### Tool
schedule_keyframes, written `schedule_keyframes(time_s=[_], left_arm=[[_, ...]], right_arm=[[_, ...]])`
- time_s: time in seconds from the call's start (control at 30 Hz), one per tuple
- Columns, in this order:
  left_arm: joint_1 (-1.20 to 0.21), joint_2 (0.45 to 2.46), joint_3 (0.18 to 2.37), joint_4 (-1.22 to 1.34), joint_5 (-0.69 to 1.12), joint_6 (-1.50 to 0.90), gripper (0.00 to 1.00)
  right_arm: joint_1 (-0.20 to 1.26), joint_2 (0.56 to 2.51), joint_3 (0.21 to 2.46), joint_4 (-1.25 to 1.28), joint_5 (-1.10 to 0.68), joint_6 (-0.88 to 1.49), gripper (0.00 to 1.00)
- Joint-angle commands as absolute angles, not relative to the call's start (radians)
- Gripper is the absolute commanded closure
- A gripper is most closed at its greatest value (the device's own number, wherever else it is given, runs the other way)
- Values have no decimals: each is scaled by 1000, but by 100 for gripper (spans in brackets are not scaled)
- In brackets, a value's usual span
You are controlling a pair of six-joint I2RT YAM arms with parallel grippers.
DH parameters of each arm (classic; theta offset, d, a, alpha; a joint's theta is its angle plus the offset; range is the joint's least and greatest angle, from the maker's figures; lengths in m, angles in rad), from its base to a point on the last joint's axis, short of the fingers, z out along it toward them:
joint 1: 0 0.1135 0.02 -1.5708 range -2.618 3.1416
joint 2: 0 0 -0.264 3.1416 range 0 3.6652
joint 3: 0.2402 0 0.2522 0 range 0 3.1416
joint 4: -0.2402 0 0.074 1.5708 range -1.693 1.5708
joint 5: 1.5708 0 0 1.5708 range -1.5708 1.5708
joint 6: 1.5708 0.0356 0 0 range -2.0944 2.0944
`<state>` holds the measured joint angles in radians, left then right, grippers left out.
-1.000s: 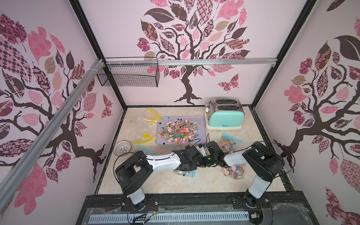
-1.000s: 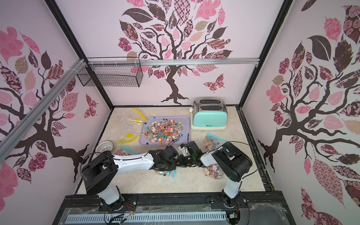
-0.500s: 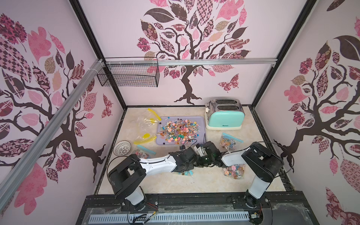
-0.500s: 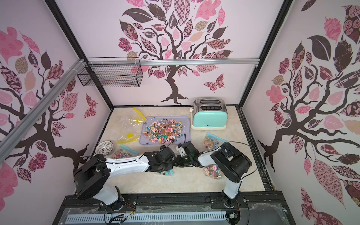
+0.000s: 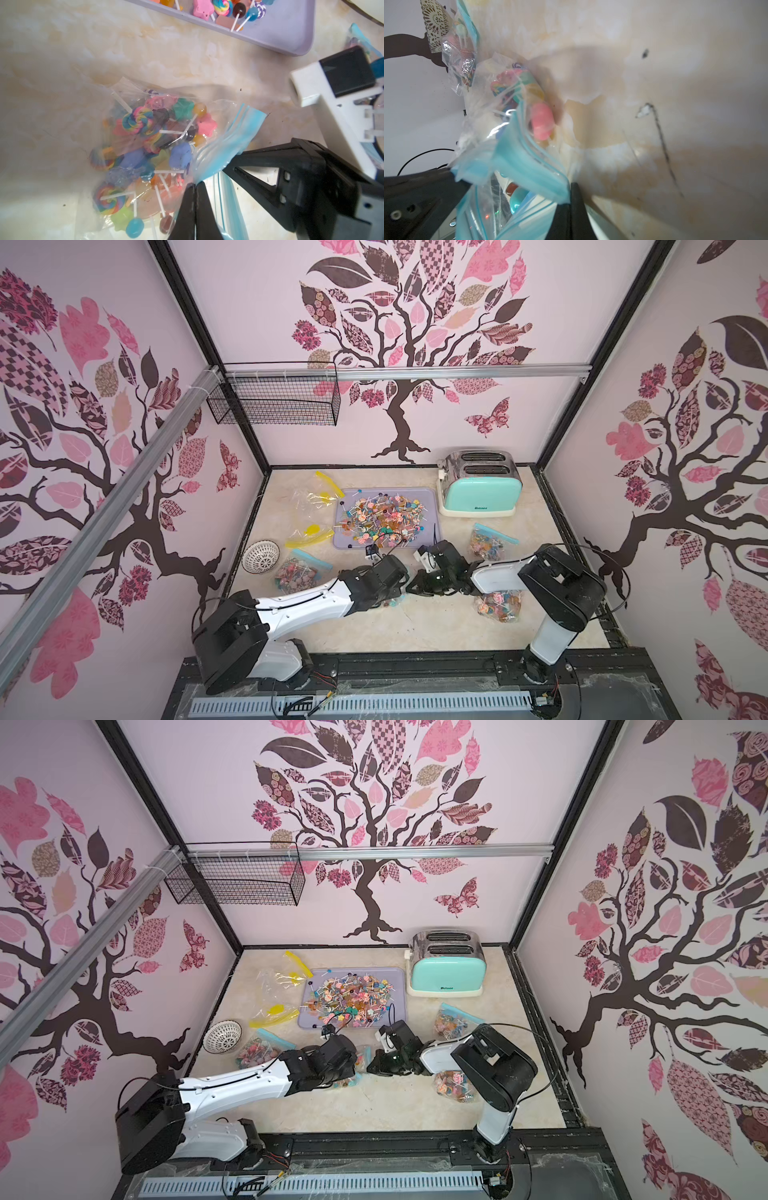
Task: Pour candies out of the ziploc bag
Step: Open the ziploc bag at the center of the board, then pick up the ziploc bag from the center of the board.
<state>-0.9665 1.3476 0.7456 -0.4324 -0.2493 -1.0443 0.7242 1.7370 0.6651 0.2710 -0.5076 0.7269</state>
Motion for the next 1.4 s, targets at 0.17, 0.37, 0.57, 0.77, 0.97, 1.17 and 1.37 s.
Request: schedule_keyframes(time_s=[0.17, 0.37, 0.57, 0.77, 0.97, 1.17, 1.37], left_arm=[[-989, 1292, 865, -483, -247, -907, 100], [-1004, 1294, 874, -508, -242, -894, 100], [-1007, 1321, 831, -477, -208, -905, 100], [-1014, 1343, 799, -430, -180, -916, 100], [-1020, 1360, 807, -424, -176, -914, 100], [-1020, 1364, 811, -422, -177, -913, 100], [-1020, 1351, 813, -411, -169, -902, 100]], right_arm=[[718, 1743, 656, -7, -322, 714, 100], [718, 1721, 680, -38, -308, 708, 100], [707, 1574, 730, -139, -287, 692, 72], [675, 1432, 734, -117, -377, 759, 50], [679, 1432, 717, 50, -526, 903, 45], [724, 1475, 736, 108, -555, 949, 44], [751, 1575, 721, 212, -570, 1001, 46]])
